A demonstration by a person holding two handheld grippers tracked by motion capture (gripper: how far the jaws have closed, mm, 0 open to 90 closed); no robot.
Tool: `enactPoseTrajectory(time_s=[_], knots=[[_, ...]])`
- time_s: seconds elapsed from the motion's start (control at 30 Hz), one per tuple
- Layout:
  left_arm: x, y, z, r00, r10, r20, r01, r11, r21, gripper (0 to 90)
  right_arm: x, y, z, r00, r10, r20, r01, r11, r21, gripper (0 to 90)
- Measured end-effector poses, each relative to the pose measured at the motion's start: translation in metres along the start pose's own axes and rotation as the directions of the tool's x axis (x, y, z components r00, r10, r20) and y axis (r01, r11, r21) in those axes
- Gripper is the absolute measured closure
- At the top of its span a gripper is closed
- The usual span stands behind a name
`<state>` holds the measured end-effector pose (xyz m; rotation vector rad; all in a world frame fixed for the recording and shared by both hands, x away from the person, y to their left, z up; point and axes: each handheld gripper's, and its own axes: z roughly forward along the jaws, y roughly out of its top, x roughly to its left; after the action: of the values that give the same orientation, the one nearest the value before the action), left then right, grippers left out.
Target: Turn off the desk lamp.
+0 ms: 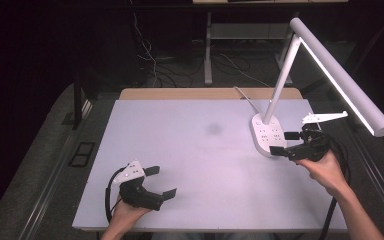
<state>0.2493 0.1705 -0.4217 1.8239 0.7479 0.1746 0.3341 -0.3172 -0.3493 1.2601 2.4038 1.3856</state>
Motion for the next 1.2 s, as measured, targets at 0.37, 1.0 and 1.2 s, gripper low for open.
enactPoseTrajectory(time_s=[0.37, 1.0, 1.2], knots=[[0.000, 0.000, 0.000, 1.0000, -0.001, -0.002, 0.001, 1.0000, -0.003, 0.0, -0.021, 0.012, 0.006, 0.9996, 0.017, 0.021, -0.017, 1.000, 0.005, 0.8], [0.001, 0.000, 0.000, 1.0000, 0.002, -0.001, -0.002, 1.0000, 0.000, 0.0, -0.062, 0.029, 0.017, 0.9954, 0.051, 0.081, -0.053, 0.998, 0.019, 0.8], [0.002, 0.000, 0.000, 1.0000, -0.001, -0.004, 0.001, 1.0000, -0.002, 0.0, -0.074, 0.030, 0.018, 0.9945, 0.056, 0.089, -0.058, 0.998, 0.026, 14.0]])
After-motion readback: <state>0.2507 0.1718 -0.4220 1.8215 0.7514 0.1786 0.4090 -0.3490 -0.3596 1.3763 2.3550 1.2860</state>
